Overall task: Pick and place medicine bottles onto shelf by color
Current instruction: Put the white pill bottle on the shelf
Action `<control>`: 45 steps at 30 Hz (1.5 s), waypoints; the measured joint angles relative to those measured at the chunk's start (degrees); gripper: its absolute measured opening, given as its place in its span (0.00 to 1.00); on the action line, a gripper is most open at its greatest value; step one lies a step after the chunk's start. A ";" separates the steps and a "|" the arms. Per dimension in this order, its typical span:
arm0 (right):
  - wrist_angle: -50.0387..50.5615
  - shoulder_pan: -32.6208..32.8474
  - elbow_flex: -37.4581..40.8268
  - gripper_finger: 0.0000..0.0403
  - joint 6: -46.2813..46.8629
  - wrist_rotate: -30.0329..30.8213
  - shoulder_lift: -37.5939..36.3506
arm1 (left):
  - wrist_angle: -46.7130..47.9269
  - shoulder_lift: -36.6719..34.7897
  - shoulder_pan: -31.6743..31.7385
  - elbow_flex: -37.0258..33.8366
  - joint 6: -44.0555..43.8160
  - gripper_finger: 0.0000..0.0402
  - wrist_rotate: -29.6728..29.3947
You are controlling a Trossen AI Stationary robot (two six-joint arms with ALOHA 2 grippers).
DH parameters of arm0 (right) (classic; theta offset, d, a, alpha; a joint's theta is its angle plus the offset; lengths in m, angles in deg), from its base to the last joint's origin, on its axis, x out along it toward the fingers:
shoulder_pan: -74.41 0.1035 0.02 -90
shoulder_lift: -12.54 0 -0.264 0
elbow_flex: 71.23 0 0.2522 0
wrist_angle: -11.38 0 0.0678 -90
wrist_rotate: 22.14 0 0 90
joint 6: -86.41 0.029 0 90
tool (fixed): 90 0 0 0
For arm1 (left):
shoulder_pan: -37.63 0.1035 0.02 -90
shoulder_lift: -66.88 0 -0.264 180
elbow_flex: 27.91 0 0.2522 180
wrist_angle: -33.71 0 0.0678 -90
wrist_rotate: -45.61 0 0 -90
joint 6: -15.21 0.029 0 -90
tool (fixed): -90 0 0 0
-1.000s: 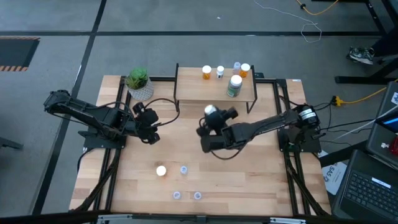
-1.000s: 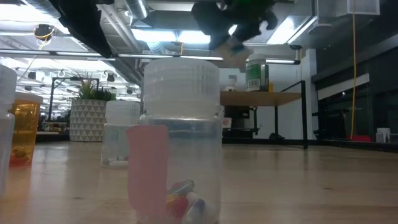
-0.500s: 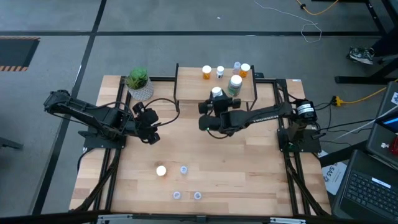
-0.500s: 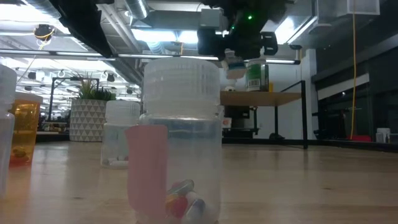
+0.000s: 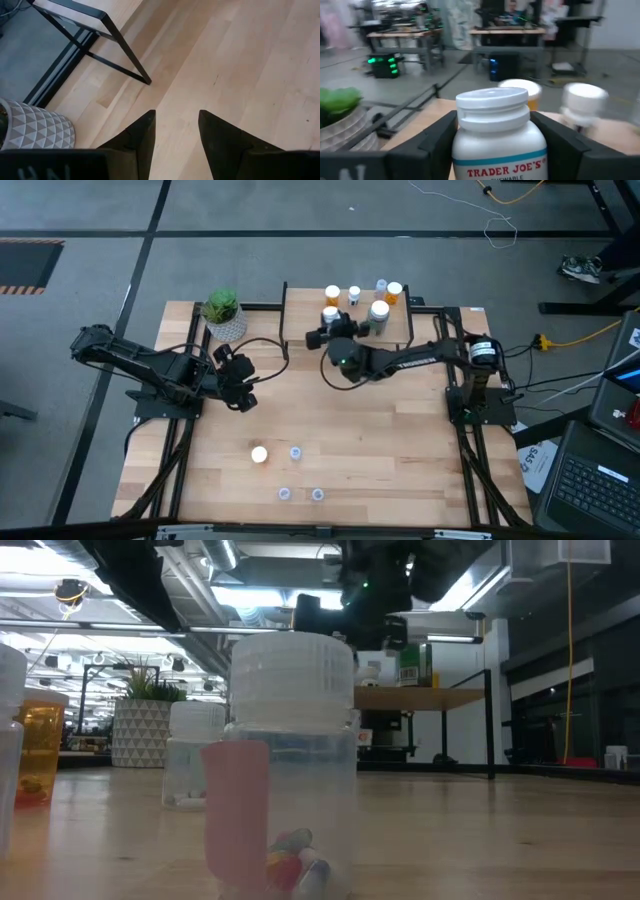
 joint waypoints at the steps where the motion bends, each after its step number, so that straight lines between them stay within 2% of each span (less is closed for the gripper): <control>1: -2.07 -0.24 0.02 0.57 -2.29 -1.39 0.54 | -0.01 0.02 0.00 0.00 -0.02 0.36 0.02; 4: -6.33 -1.00 0.05 0.58 -6.66 -6.01 1.88 | 0.00 0.00 0.00 0.00 -0.02 0.36 0.00; 7: -8.74 -1.60 0.05 0.57 -6.55 -11.12 2.93 | 0.02 0.01 0.00 0.00 -0.02 0.36 -0.07; 15: -11.11 -2.72 0.07 0.59 -6.70 -11.57 3.50 | -0.02 0.01 0.01 0.00 -0.07 0.36 -0.15; 25: -11.03 -4.82 0.05 0.60 -6.35 -18.53 3.50 | 0.00 0.01 0.01 0.00 -0.13 0.36 -0.15; 32: -11.01 -5.15 0.05 0.60 -5.54 -19.04 3.50 | 0.00 0.02 0.00 0.00 -0.15 0.36 -0.15; 41: -10.98 -5.12 0.05 0.60 -9.62 -19.21 3.50 | 0.00 0.02 0.02 0.00 -0.07 0.36 -0.15; 45: -10.98 -5.13 0.05 0.60 -9.36 -21.94 3.50 | 0.00 0.02 0.02 0.00 -0.04 0.36 -0.15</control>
